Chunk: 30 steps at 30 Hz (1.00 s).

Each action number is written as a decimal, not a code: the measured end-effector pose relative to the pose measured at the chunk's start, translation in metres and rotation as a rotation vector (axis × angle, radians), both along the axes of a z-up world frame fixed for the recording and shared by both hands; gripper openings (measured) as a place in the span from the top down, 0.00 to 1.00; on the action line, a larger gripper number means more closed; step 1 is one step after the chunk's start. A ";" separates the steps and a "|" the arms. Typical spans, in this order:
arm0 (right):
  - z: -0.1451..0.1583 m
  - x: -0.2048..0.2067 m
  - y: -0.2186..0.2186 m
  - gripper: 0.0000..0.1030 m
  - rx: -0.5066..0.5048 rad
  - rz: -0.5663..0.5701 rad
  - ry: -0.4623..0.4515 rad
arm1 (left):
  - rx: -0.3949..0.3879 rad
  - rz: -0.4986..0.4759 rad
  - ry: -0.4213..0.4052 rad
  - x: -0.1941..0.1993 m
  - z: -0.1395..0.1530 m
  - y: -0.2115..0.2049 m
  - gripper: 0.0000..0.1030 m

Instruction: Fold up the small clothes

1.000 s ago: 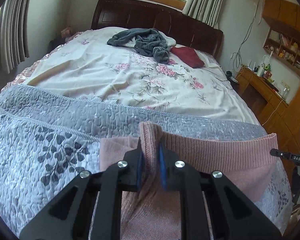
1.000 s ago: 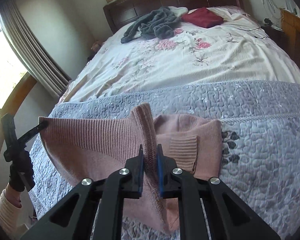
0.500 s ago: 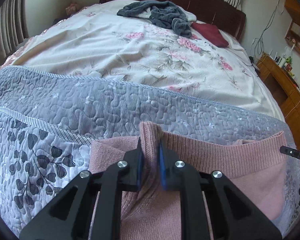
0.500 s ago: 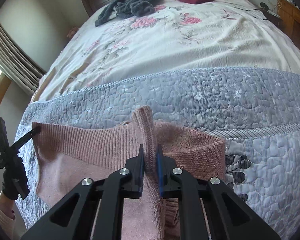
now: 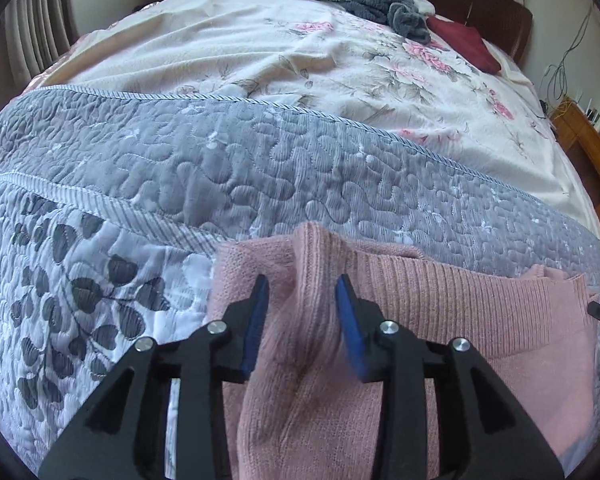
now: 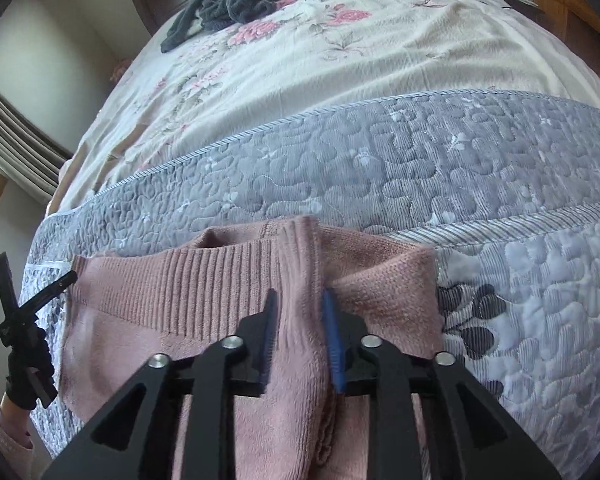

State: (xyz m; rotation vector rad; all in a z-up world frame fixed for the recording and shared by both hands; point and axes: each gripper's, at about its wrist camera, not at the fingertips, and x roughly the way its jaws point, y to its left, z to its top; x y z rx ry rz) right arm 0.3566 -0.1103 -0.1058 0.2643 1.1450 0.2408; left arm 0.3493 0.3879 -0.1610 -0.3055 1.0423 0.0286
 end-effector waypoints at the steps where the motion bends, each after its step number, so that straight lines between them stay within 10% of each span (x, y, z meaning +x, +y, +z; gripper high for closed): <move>1: 0.007 -0.008 -0.003 0.66 0.016 0.003 -0.006 | 0.019 0.012 0.000 -0.006 0.005 0.003 0.63; 13: -0.006 -0.131 0.001 0.55 0.081 0.142 0.153 | 0.009 -0.073 -0.041 -0.110 0.039 -0.028 0.56; 16: -0.022 -0.139 0.001 0.89 0.110 0.144 0.202 | -0.001 -0.136 -0.011 -0.121 0.028 -0.053 0.55; 23: -0.034 -0.144 0.000 0.92 0.022 0.113 0.229 | 0.034 -0.166 0.097 -0.125 -0.010 -0.065 0.55; 27: -0.034 -0.141 -0.002 0.90 0.052 0.109 0.237 | 0.011 -0.160 0.097 -0.125 -0.010 -0.061 0.55; 30: -0.021 -0.139 -0.010 0.66 0.095 0.101 0.224 | -0.004 -0.147 0.103 -0.124 -0.003 -0.061 0.55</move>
